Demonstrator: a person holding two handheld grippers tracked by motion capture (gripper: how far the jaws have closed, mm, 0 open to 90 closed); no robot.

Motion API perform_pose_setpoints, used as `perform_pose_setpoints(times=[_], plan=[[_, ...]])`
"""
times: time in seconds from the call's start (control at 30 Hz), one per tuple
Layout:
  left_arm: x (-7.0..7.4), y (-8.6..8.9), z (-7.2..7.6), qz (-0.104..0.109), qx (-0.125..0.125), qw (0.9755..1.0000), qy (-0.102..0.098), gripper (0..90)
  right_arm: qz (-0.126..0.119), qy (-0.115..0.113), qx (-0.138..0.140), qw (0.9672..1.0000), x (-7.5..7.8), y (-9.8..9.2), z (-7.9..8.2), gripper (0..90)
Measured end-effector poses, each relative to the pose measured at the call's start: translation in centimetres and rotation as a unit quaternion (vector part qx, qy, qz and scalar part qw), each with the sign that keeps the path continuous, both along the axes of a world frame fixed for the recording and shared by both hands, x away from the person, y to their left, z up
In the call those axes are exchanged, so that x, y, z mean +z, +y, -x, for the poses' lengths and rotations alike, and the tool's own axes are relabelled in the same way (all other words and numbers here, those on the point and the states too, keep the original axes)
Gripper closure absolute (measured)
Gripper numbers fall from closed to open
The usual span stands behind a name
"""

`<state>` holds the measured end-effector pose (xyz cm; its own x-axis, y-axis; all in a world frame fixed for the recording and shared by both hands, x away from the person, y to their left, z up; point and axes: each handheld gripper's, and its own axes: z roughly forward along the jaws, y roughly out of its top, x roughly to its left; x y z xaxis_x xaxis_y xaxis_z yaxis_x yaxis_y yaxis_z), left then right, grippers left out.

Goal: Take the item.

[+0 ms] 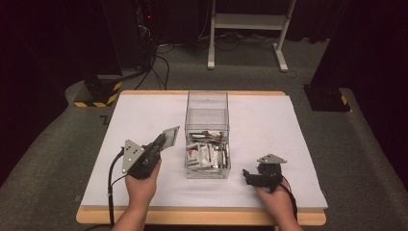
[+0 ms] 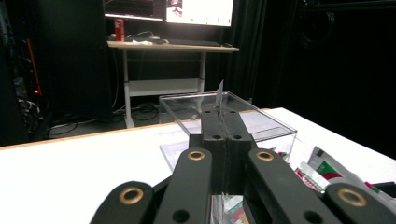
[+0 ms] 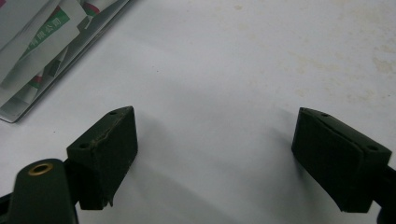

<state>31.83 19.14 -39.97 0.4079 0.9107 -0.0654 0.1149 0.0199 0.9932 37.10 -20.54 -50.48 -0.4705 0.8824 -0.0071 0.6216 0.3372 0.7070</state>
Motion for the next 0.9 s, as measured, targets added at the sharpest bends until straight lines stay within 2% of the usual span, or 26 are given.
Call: perform_pose_setpoints(times=[0.57, 0.9], plan=[[-0.7, 1.6, -0.8, -0.014, 0.022, 0.9996, 0.008, 90.0, 0.000, 0.000, 0.000, 1.0000, 0.0, 0.0, 0.0, 14.1], [-1.4, 2.5, -1.6, -0.013, 0.028, 0.9993, 0.020, 90.0, 0.000, 0.000, 0.000, 1.0000, 0.0, 0.0, 0.0, 14.1]])
